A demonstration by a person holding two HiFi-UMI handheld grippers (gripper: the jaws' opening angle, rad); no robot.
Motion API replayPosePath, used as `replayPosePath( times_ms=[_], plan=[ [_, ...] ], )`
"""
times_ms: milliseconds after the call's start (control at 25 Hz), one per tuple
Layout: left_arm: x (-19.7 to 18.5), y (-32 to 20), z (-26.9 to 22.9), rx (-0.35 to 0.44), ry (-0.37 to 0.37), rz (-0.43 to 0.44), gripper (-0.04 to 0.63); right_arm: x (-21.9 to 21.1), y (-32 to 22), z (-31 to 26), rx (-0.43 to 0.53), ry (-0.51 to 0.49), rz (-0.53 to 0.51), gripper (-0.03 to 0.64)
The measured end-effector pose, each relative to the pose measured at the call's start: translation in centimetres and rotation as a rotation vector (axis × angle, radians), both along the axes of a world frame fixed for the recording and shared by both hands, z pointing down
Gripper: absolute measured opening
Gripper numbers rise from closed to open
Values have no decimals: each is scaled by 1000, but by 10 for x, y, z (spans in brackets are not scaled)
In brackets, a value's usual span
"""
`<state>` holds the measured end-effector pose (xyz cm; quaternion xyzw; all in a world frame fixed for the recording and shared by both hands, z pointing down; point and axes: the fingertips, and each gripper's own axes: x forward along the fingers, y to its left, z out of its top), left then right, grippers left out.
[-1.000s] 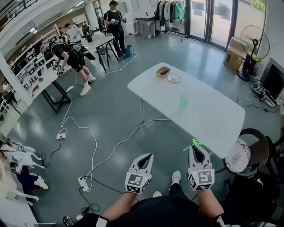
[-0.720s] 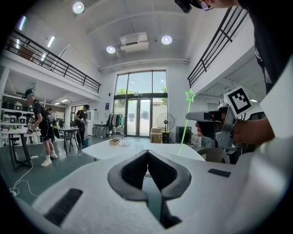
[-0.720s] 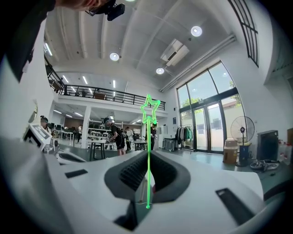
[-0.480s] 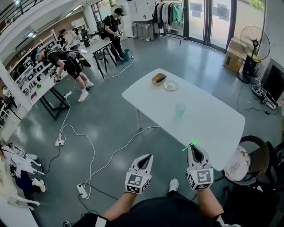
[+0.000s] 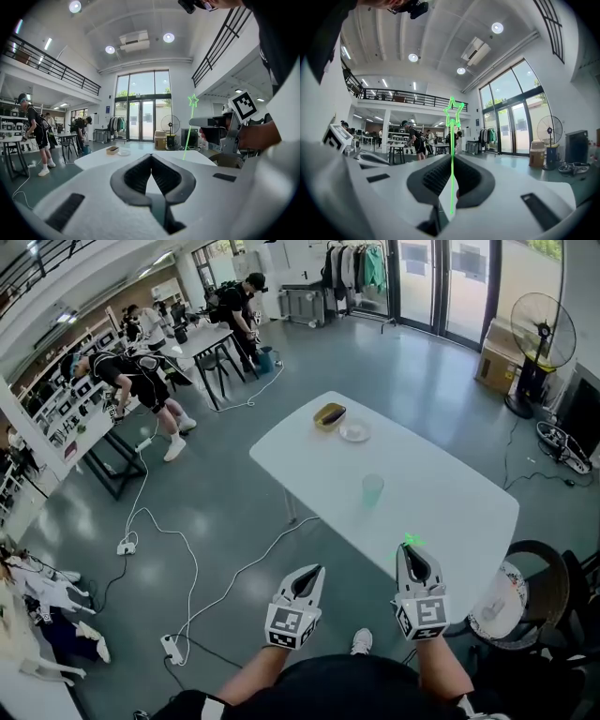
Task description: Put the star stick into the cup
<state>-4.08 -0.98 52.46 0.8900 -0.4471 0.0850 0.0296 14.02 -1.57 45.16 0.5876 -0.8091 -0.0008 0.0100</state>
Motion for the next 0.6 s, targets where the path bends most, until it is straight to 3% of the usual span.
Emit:
replayPosePath(
  times_ms=[600],
  plan=[
    [27,-67,-5,14,-9,-67,11,23,-73,1,8,0,-77,20]
  ],
)
